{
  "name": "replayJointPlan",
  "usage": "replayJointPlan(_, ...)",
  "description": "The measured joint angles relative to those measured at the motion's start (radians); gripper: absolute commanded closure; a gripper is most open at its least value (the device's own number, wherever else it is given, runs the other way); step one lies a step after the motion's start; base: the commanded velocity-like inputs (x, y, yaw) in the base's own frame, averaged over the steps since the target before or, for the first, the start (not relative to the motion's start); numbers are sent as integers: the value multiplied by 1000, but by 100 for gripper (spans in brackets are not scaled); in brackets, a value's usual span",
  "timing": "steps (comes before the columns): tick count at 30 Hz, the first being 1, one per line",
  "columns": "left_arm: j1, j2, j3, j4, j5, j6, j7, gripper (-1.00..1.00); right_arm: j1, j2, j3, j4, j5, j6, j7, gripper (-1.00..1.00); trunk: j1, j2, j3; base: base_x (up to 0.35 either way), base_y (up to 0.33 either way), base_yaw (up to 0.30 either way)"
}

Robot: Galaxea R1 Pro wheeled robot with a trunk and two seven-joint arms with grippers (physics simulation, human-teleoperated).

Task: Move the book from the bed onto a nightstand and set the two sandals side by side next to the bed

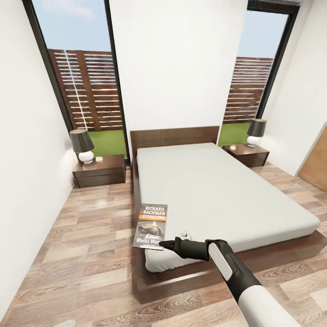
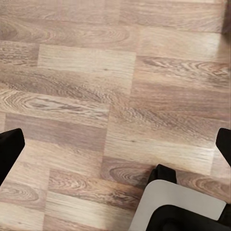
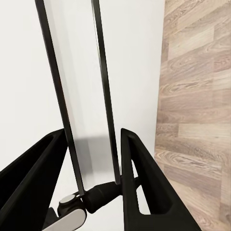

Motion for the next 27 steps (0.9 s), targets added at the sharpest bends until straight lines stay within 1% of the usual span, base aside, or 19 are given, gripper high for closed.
replayJointPlan(27,0,0,0,0,0,0,0,-100,0,2,2,0,1,-2,-1,100,0,0,43,0,0,0)
